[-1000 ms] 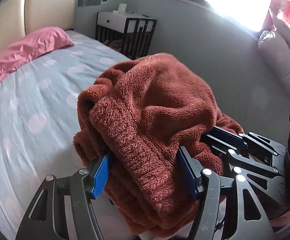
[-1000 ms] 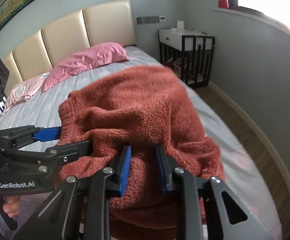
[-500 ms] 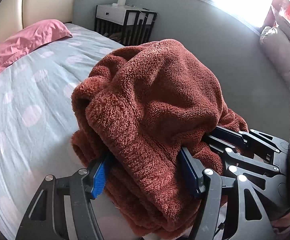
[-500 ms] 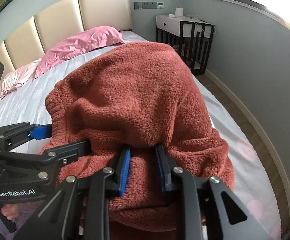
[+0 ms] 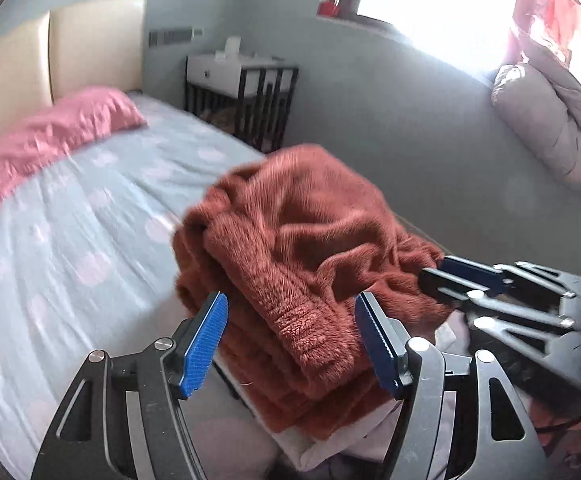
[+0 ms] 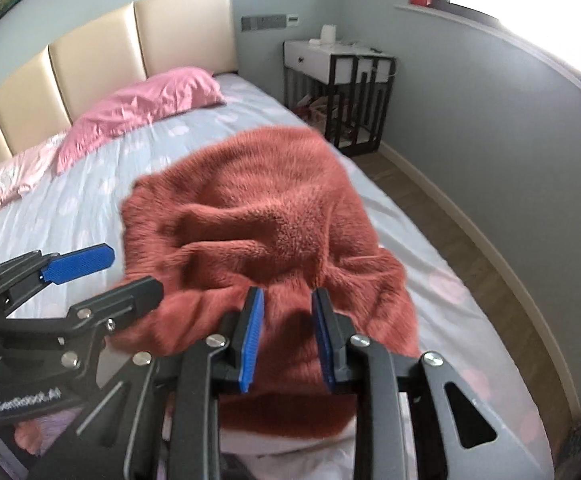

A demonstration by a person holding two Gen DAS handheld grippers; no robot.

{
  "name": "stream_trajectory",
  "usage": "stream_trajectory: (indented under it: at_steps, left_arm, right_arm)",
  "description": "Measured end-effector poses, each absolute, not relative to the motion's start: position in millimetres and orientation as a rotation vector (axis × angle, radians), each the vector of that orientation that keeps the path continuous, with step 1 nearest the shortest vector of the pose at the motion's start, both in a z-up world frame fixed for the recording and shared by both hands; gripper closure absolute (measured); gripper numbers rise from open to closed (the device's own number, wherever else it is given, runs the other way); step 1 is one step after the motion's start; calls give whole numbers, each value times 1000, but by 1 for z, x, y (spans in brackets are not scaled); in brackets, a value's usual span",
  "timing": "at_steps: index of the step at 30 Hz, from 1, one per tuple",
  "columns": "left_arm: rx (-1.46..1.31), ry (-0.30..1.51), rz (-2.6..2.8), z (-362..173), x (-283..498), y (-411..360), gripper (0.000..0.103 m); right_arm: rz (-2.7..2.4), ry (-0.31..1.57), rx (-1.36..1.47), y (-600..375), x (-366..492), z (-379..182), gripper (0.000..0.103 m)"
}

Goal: Fold clothes

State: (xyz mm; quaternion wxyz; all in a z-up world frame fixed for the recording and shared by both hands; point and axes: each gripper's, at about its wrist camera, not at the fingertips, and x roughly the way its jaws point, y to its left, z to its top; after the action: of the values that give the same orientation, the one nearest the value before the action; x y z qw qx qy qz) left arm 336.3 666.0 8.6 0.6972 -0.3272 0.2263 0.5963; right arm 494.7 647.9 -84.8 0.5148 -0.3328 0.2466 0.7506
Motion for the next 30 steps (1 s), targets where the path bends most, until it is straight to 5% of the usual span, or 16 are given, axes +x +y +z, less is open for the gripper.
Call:
stream_trajectory:
  at_steps: [3, 6, 7, 13, 22, 30]
  left_arm:
    - [-646, 479, 1367, 37, 338, 638, 23]
    - [-624, 482, 1375, 59, 338, 617, 23]
    - [-622, 483, 1374, 64, 338, 611, 22]
    - [-594, 510, 1439, 75, 337, 574, 21]
    - [-646, 503, 1430, 47, 341, 535, 18]
    - [-663, 543, 1475, 19, 347, 522, 17]
  right_arm:
    - [1816, 565, -730, 625, 503, -55, 73]
    - [1833, 530, -671, 599, 507, -30, 43]
    - [1837, 523, -655, 591, 508, -23, 41]
    - [1826, 514, -618, 550, 510, -6, 41]
    - [1740, 643, -596, 505, 522, -46, 41]
    - [1720, 580, -628, 473, 513, -67, 41]
